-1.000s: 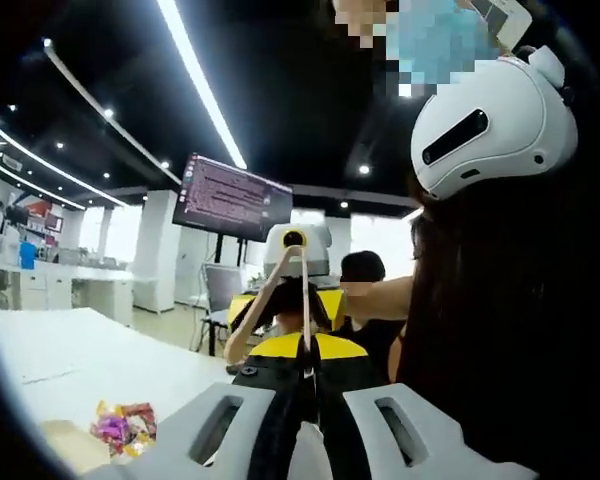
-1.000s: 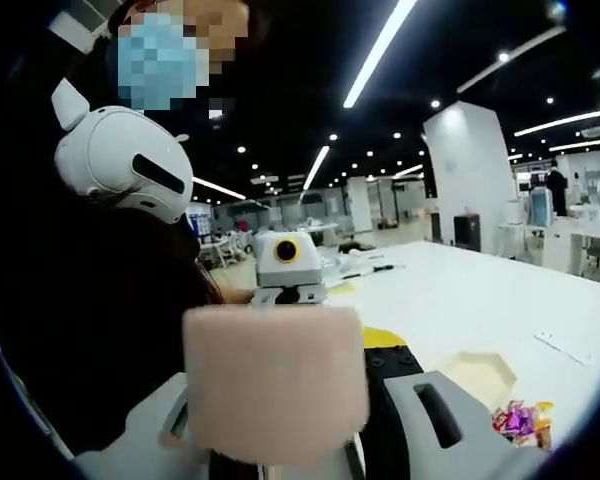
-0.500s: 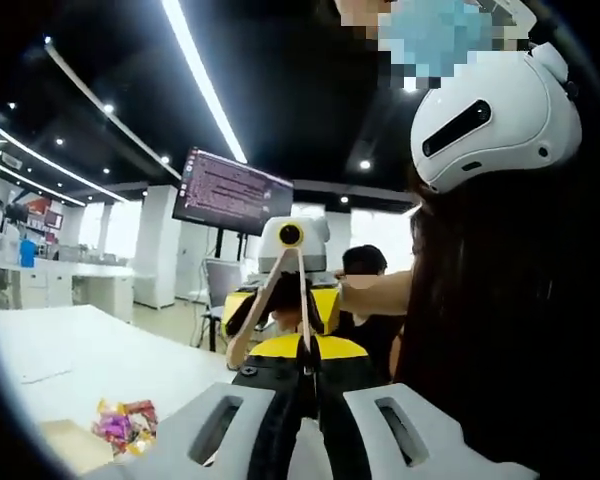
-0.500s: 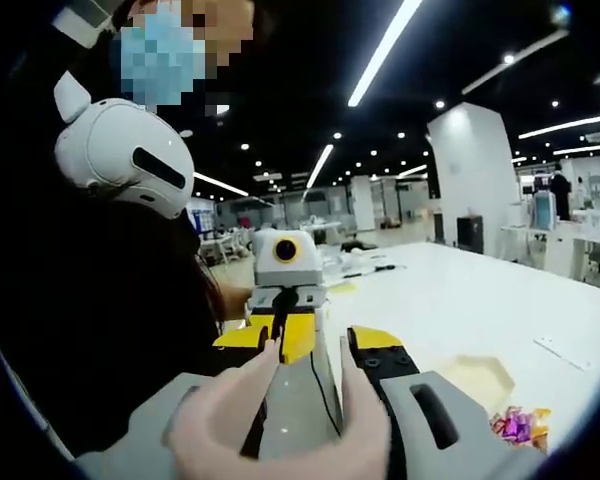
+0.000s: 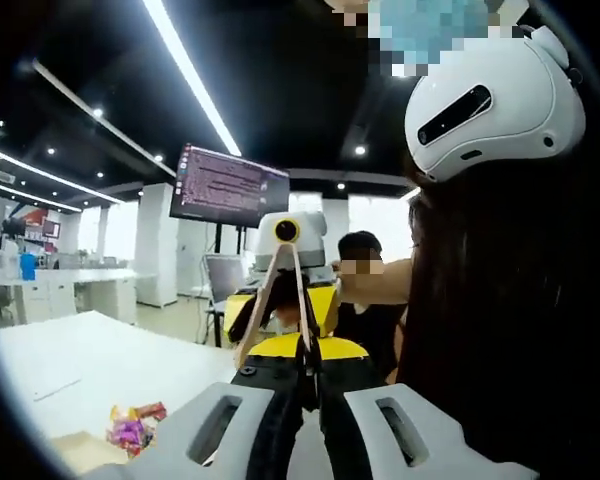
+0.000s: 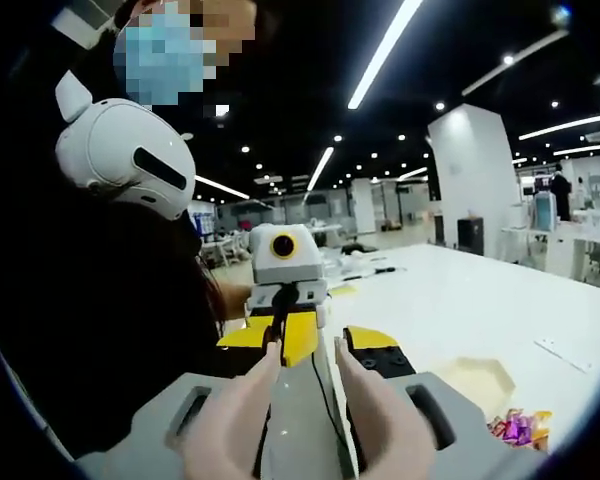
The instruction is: Place the target food into the container with the food tongs after gripping and lifting it, then release it inside without dropping or visibly crushing the food.
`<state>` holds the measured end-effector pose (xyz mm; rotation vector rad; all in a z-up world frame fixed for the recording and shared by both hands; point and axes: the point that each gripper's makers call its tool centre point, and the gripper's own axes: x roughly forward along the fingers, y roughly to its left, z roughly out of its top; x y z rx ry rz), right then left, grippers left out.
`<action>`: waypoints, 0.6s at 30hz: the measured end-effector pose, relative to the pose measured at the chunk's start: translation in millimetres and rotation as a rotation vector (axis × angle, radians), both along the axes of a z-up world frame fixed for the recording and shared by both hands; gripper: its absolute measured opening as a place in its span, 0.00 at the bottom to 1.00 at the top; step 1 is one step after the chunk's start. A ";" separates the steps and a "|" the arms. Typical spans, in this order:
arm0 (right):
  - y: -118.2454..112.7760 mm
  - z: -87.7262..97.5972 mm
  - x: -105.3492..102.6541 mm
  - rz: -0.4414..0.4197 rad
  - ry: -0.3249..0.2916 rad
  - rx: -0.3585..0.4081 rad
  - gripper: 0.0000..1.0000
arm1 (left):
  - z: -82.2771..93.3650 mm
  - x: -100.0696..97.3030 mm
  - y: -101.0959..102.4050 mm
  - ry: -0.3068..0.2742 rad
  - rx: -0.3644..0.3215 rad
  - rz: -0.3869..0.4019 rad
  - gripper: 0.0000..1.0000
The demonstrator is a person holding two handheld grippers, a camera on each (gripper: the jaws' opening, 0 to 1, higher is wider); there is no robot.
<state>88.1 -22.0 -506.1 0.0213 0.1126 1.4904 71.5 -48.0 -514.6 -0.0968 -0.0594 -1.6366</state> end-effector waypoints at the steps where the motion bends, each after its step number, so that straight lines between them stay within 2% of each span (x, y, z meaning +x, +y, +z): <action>1: -0.2 -0.5 0.0 0.002 0.000 -0.002 0.28 | -0.4 0.4 -0.4 -0.002 0.005 -0.001 0.00; 4: 0.0 -1.5 0.3 0.000 0.008 -0.004 0.26 | -1.8 2.7 -1.2 -0.017 0.019 0.003 0.01; 10: -1.6 1.1 4.5 -0.016 0.010 0.004 0.25 | 0.9 7.9 -0.8 -0.010 -0.020 0.025 0.01; 14: -0.1 -2.4 4.3 -0.016 0.008 -0.012 0.25 | -2.0 9.5 -0.8 0.000 -0.015 0.033 0.01; 18: -4.3 -3.5 8.4 -0.029 0.004 -0.014 0.24 | -2.2 10.4 1.8 0.025 -0.018 0.038 0.07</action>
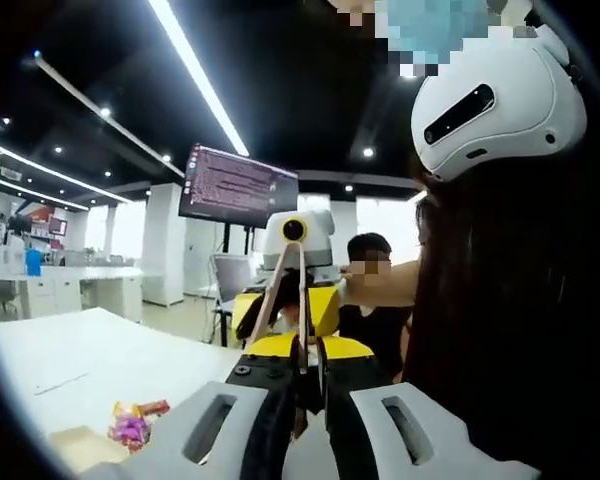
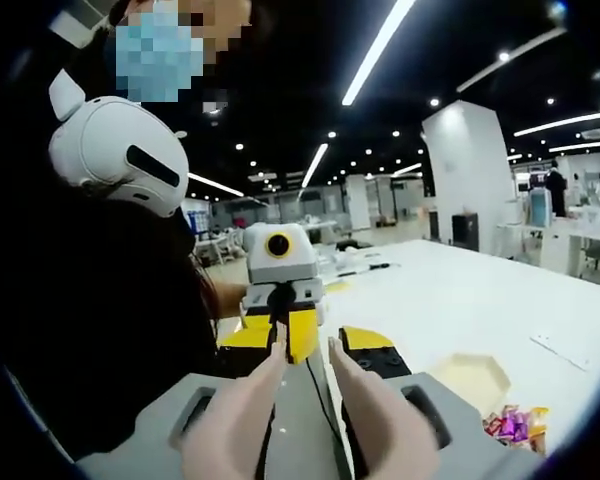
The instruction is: Place the target food into the container with the food tongs after gripping and lifting it, then release it inside without dropping or visibly crushing the food.
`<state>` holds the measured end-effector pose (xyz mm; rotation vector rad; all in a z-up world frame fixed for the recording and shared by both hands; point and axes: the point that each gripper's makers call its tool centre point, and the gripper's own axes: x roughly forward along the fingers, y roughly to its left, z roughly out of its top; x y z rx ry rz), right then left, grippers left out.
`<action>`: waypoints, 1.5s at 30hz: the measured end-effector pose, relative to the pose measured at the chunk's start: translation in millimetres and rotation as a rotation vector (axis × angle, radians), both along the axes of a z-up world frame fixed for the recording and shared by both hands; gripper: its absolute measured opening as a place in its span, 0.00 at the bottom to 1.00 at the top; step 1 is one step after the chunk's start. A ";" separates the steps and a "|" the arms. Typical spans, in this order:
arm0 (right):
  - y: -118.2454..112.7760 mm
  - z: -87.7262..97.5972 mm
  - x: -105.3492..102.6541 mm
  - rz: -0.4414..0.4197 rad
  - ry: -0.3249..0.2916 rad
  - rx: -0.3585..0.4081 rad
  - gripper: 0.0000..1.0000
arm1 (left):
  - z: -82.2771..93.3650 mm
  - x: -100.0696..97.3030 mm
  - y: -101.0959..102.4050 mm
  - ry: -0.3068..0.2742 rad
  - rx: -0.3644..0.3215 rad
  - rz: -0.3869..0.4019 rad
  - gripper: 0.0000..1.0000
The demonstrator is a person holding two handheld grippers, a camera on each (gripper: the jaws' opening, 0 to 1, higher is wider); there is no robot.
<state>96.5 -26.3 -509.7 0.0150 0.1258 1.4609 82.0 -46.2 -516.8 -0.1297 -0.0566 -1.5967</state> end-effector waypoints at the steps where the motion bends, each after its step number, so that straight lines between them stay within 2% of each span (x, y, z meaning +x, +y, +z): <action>1: -1.1 0.1 1.0 -0.003 0.003 0.000 0.24 | 0.6 0.3 0.5 0.001 -0.003 0.002 0.07; 11: -6.9 2.2 7.8 -0.038 0.008 -0.002 0.24 | -14.4 11.8 14.0 0.015 0.031 0.067 0.04; 14: -7.4 1.7 8.9 -0.040 0.011 -0.002 0.24 | -9.5 12.9 12.9 0.010 0.005 0.072 0.00; 17: -7.5 4.1 9.8 -0.041 0.019 0.014 0.24 | -11.9 14.8 9.1 -0.002 0.020 0.080 0.00; 22: -5.2 0.3 8.5 -0.031 0.015 -0.008 0.24 | -11.1 13.5 8.2 0.019 0.009 0.069 0.05; 26: -3.9 1.1 8.2 -0.029 0.022 0.005 0.24 | -4.0 13.0 9.5 0.034 -0.019 0.057 0.01; 45: -8.4 6.3 8.1 -0.023 0.008 0.013 0.25 | 3.2 10.9 6.8 -0.019 -0.020 0.046 0.00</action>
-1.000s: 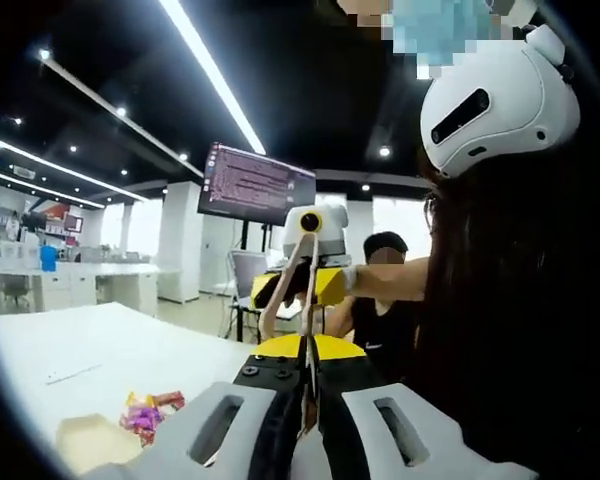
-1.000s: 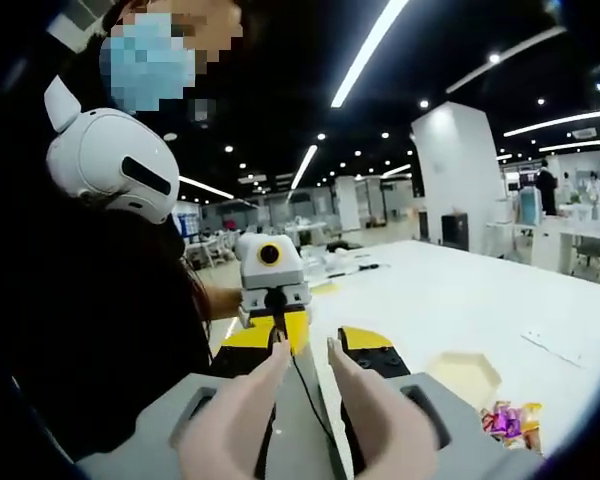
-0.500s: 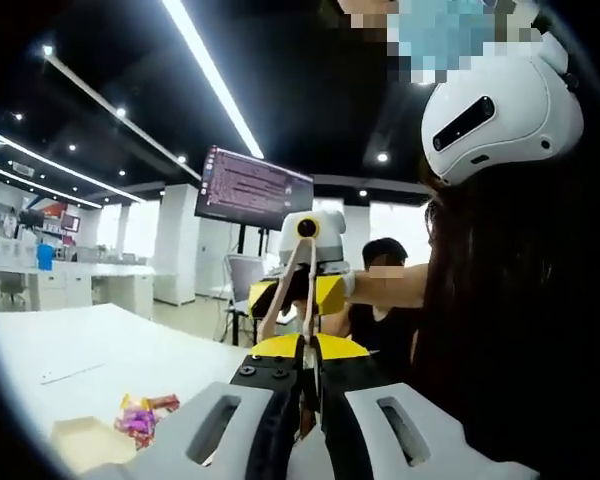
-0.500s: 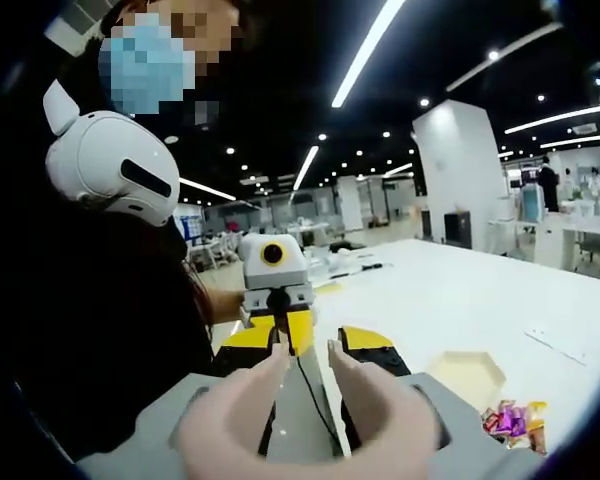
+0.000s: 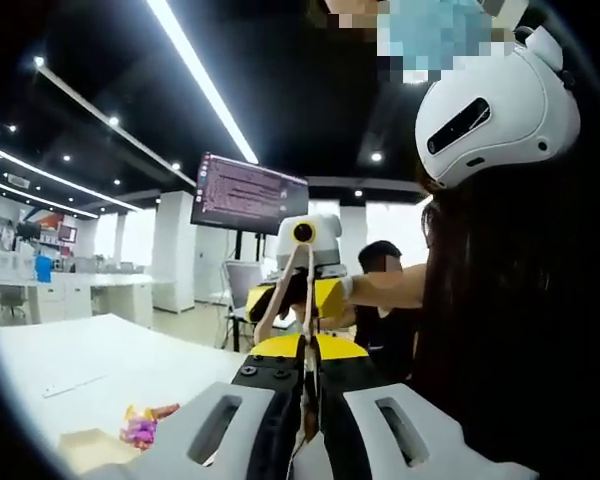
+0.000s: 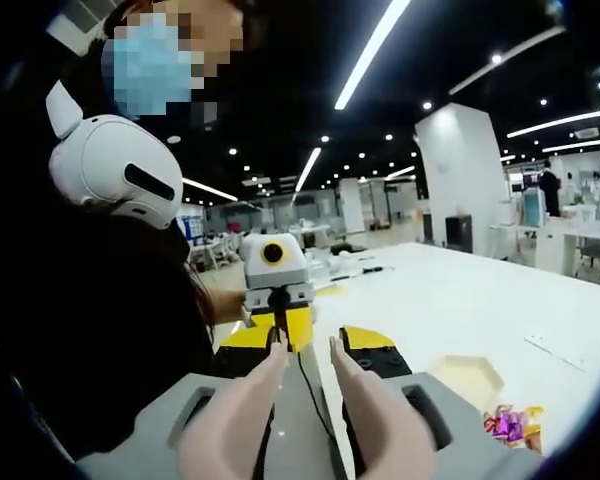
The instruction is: Place the target food into the container with the food tongs after gripping and lifting it, then release it inside without dropping or visibly crushing the food.
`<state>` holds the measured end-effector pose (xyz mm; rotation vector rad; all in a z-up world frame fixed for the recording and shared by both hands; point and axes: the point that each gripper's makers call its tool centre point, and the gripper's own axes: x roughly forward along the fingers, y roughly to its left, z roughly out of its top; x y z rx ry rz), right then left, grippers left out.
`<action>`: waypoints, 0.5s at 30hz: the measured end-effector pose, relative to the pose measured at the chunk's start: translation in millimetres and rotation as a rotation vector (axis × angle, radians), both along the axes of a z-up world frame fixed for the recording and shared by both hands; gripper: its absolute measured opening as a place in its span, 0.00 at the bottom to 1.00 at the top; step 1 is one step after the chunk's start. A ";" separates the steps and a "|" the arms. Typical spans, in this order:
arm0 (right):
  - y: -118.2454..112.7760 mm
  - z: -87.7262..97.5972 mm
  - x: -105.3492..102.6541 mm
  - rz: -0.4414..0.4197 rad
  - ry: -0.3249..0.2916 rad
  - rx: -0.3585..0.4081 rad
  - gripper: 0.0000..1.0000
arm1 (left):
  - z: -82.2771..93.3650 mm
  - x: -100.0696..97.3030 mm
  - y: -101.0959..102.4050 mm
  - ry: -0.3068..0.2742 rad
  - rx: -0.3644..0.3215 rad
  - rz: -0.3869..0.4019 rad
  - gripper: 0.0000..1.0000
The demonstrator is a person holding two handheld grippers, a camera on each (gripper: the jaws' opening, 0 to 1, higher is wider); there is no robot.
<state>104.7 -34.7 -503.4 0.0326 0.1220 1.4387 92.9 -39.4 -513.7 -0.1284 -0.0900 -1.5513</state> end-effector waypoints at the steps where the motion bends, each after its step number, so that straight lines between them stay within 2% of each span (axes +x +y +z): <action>1: -0.1 0.1 0.3 -0.002 -0.002 0.000 0.25 | 0.3 0.1 0.0 -0.001 0.000 0.000 0.00; 8: -1.7 -1.3 -0.4 -0.009 -0.003 -0.003 0.21 | -0.7 2.7 -0.6 -0.005 0.001 0.014 0.00; 15: -0.5 -8.4 3.6 -0.030 -0.003 -0.035 0.22 | -9.6 5.8 -1.0 0.003 0.011 0.043 0.02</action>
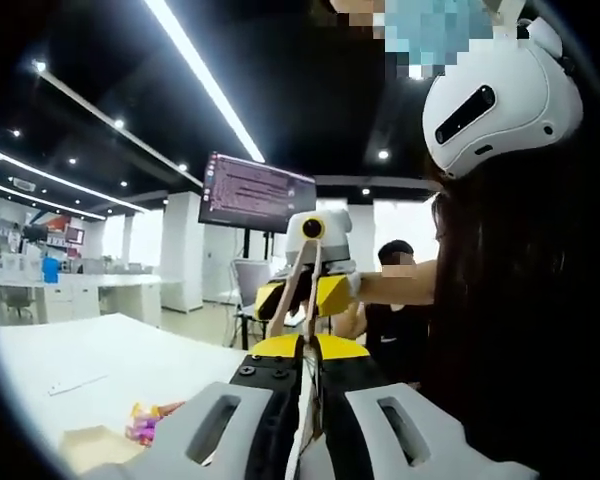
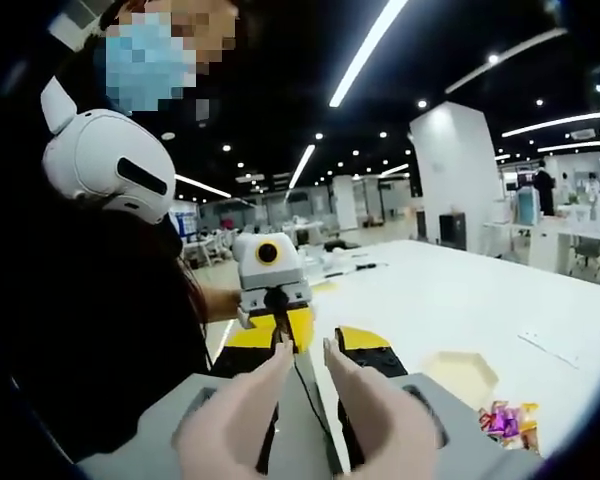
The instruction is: Place the target food into the container with the food tongs after gripping and lifting it, then release it inside without dropping or visibly crushing the food.
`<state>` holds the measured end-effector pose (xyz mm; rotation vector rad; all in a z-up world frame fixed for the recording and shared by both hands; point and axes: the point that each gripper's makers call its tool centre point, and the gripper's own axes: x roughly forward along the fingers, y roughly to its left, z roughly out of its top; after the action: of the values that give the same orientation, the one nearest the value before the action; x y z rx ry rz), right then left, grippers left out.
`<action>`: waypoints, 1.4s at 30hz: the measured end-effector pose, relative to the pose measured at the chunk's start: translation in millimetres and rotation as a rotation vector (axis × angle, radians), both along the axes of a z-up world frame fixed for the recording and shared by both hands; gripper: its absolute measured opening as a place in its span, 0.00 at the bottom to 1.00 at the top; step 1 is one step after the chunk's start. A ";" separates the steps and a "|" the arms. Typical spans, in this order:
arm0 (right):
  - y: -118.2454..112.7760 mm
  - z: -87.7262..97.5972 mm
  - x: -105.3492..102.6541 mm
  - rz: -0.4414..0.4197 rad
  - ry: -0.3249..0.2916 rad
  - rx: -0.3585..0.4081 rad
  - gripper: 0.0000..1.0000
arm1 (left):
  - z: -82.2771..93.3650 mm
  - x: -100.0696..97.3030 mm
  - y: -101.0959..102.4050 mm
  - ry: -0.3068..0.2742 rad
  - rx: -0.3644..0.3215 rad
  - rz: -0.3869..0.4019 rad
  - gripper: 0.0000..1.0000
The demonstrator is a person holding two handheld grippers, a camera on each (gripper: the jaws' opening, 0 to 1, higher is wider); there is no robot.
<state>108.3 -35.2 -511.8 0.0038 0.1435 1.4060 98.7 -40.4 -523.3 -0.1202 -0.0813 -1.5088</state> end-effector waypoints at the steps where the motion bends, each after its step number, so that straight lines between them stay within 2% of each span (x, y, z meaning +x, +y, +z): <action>1: 0.2 -1.4 -0.2 0.001 0.002 -0.006 0.22 | -0.7 0.2 0.5 0.002 0.002 0.001 0.02; 7: 0.4 -2.1 4.4 -0.010 0.006 -0.010 0.22 | -14.5 2.6 5.9 0.000 0.057 0.025 0.00; 15: -3.4 -8.7 10.4 -0.029 0.024 -0.025 0.23 | -24.1 8.2 16.6 0.027 0.080 0.068 0.08; 20: -7.0 -13.6 13.7 -0.049 0.038 -0.034 0.24 | -37.7 16.7 29.2 0.052 0.113 0.136 0.21; 22: -10.0 -15.2 16.1 -0.060 0.041 -0.035 0.24 | -40.7 24.4 36.4 0.058 0.109 0.196 0.32; 23: -12.4 -16.1 18.0 -0.070 0.040 -0.037 0.24 | -44.2 27.8 41.1 0.083 0.109 0.224 0.37; 25: -17.4 -17.7 21.1 -0.084 0.044 -0.037 0.24 | -51.9 36.9 51.7 0.077 0.123 0.296 0.50; 30: -26.6 -24.8 26.9 -0.120 0.043 -0.060 0.24 | -74.0 47.5 77.2 0.083 0.163 0.421 0.64; 32: -29.3 -28.2 28.6 -0.130 0.046 -0.064 0.24 | -81.6 52.5 87.8 0.098 0.161 0.484 0.73; 34: -31.2 -31.5 30.2 -0.141 0.051 -0.067 0.24 | -89.4 51.8 94.2 0.130 0.162 0.511 0.82; 37: -34.5 -36.9 32.7 -0.151 0.058 -0.075 0.24 | -92.8 53.0 102.9 0.143 0.121 0.562 0.96; 40: -38.4 -41.4 35.7 -0.163 0.067 -0.080 0.24 | -103.6 51.2 108.6 0.148 0.149 0.585 0.98; 42: -41.0 -44.4 37.4 -0.173 0.076 -0.083 0.24 | -116.8 49.3 112.8 0.164 0.198 0.599 0.99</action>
<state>145.7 -76.2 -556.2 0.0012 0.2583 1.2271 148.0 72.4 -640.1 -0.0523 0.1533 -0.8978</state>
